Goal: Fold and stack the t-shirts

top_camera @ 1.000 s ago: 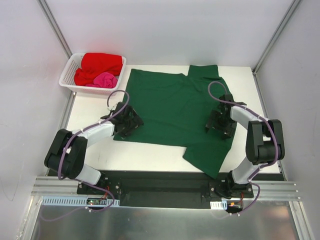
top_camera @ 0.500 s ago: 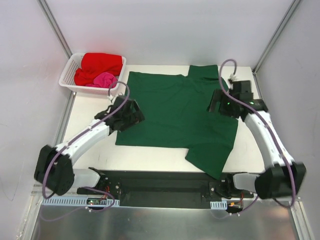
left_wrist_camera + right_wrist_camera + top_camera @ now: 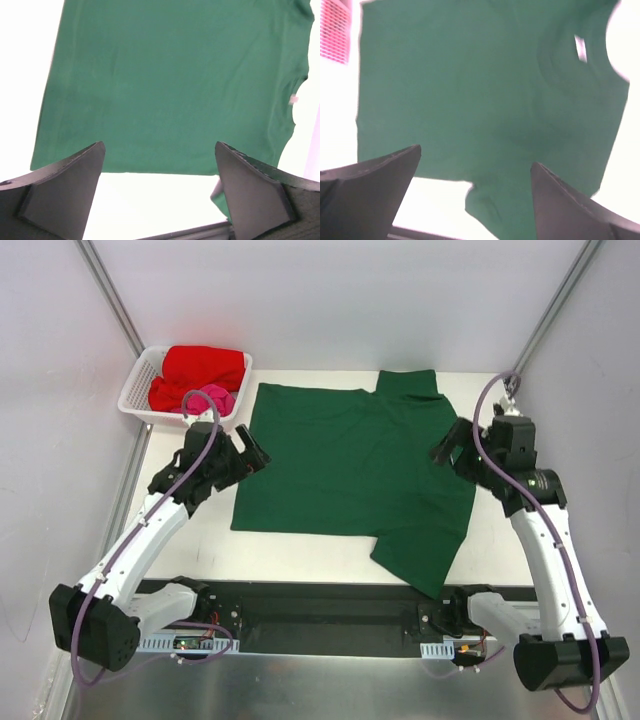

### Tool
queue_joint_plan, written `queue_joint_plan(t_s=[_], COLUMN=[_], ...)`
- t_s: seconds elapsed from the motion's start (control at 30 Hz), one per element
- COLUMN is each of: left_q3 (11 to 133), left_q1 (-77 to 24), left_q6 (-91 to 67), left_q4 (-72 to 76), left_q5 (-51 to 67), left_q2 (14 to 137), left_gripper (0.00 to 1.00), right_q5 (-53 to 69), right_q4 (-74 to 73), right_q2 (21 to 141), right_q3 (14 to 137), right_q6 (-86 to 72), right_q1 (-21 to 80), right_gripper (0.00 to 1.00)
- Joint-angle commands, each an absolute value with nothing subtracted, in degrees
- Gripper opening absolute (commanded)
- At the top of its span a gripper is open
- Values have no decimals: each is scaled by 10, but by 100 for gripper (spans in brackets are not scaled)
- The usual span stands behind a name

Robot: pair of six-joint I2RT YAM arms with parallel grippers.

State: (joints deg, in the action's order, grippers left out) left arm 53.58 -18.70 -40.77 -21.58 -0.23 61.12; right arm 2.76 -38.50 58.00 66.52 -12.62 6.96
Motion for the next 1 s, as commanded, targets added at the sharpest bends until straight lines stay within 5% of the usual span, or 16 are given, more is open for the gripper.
queue_joint_plan(t_s=[0.0,0.1,0.3,0.63,0.97], left_q3=[474,394,301,304,308], left_q1=[-130,-91,-86,-87,-92], left_q6=[-474,-530,-585,-613,-612], left_q4=[-234,-242,-265,-284,-263], left_q5=[93,165,118,-65,-90], left_q2=[595,574,507,539,597], left_gripper=[88,76,72,59,50], right_q5=[-38,-33,-7,-38,-18], right_q4=[-503,-585,-599,-641,-606], right_q2=[497,425,288,348,403], right_q3=[623,532,390,430,435], right_q6=[-220,-278,-369,-317,-312], right_q1=[68,68,66,66,67], right_gripper=[96,96,97,97,96])
